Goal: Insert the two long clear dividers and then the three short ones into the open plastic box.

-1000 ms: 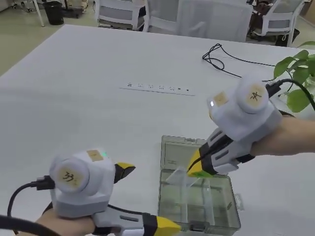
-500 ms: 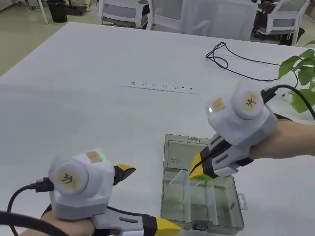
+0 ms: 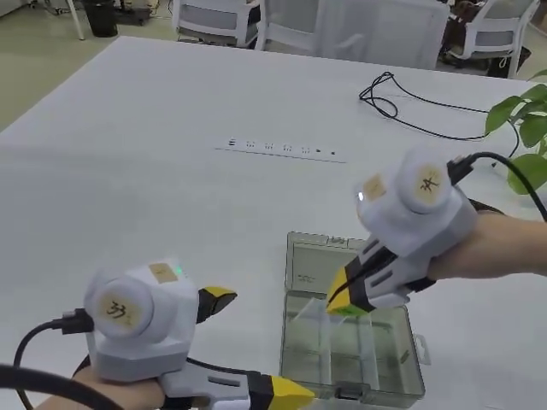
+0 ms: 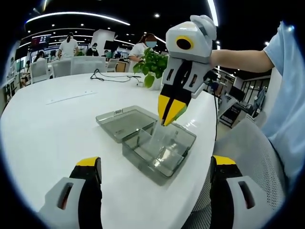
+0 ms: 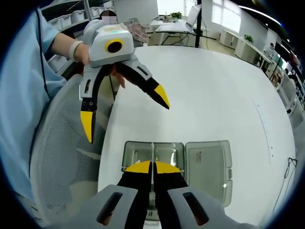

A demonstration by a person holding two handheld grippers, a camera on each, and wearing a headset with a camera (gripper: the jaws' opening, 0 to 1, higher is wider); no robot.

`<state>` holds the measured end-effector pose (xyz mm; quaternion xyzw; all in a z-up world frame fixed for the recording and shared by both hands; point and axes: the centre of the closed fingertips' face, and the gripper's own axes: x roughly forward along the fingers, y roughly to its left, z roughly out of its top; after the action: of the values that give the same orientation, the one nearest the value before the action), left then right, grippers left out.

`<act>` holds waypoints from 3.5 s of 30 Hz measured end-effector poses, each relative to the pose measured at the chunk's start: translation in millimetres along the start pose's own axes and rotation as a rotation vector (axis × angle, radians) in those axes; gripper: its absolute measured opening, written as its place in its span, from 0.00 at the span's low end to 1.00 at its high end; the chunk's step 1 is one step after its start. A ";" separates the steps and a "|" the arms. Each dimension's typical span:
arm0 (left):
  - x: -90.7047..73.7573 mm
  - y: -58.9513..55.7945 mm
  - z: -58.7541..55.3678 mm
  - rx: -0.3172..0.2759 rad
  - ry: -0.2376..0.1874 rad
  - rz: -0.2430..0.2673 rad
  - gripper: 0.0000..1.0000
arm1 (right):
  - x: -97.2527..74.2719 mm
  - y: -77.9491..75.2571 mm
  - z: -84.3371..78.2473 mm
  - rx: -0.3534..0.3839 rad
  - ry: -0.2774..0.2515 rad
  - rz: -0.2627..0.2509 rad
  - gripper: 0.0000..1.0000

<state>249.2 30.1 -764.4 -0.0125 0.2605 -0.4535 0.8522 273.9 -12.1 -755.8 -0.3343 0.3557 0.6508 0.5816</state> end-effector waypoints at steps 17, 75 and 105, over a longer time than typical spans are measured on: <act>0.2 -0.1 -0.7 -0.002 0.003 -0.004 0.95 | 11.8 0.9 6.3 -0.022 0.019 -0.008 0.02; 1.7 -3.1 -2.1 -0.010 0.013 -0.018 0.93 | 57.7 -2.5 -12.5 0.023 0.113 -0.038 0.02; 0.8 -4.6 1.8 0.011 0.019 -0.025 0.93 | 57.8 -1.9 -13.4 0.004 0.116 -0.048 0.04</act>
<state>246.9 26.4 -762.0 -0.0068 0.2659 -0.4657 0.8440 270.3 6.7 -812.1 -0.3786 0.3818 0.6156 0.5761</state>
